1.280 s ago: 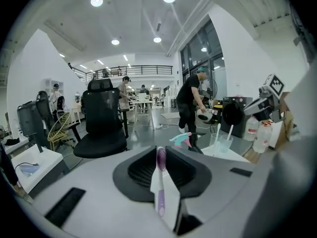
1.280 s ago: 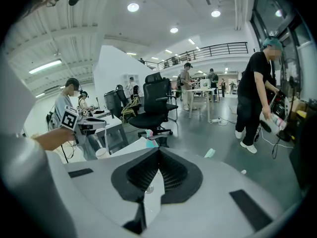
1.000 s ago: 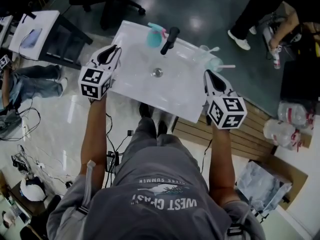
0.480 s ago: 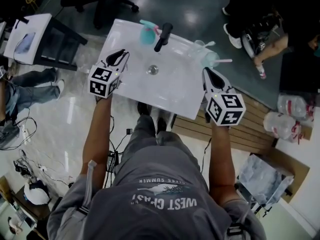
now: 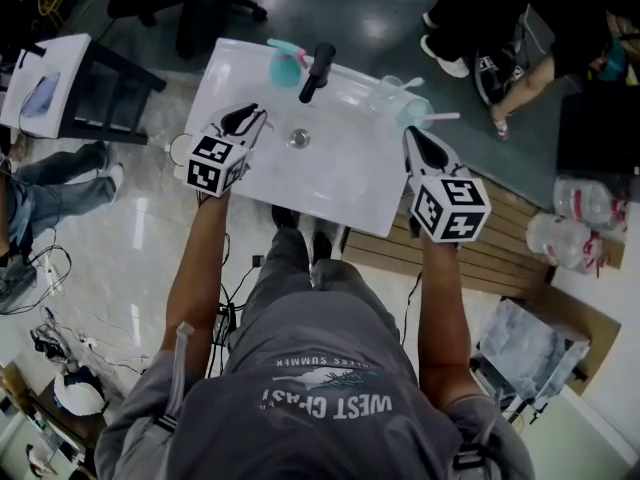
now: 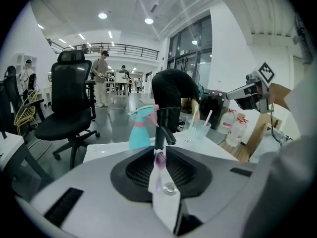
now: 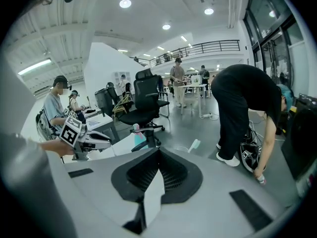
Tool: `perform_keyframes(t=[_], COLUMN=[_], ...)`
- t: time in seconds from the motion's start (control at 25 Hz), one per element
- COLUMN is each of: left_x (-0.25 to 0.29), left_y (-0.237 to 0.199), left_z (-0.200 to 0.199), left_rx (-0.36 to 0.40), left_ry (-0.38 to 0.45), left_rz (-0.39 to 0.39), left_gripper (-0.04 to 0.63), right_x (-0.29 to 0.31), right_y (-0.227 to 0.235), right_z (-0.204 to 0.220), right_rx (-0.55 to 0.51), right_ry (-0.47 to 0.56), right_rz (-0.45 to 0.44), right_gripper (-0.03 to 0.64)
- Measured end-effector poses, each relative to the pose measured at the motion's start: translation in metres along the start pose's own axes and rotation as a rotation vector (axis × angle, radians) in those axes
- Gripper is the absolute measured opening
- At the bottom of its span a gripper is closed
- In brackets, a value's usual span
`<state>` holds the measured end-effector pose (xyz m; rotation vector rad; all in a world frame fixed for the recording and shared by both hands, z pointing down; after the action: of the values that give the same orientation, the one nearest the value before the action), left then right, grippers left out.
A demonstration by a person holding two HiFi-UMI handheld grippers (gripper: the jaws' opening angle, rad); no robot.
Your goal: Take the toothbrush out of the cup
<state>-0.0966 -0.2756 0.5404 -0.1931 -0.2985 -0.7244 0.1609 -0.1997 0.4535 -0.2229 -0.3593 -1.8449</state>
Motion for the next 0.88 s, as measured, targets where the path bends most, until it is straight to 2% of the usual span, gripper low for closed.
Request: perform_keyframes(t=[0.36,0.88], left_x=[0.009,-0.006], left_y=[0.010,0.011], left_z=[0.007,0.013], left_rx=[-0.012,-0.026], left_ry=[-0.010,0.000], left_rz=[0.054,0.077], left_gripper=[0.060,0.060], right_x=[0.028,0.079], right_y=[0.019,0.077], right_z=[-0.010,-0.001], right_rx=[-0.021,-0.003], right_ry=[0.014,0.045], right_rz=[0.037,0.226], right_gripper=[0.011,0.028])
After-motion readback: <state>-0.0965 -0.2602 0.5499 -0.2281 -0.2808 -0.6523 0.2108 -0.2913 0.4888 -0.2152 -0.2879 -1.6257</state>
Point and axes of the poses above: the fingertips, and each gripper's own axes: x forward along the fingers, y to its right, z out of its underside, the point moved 1 cm from there along -x, backward along the fingers, and after that the axes turned 14 degrees about y, right-handed, at the moved point
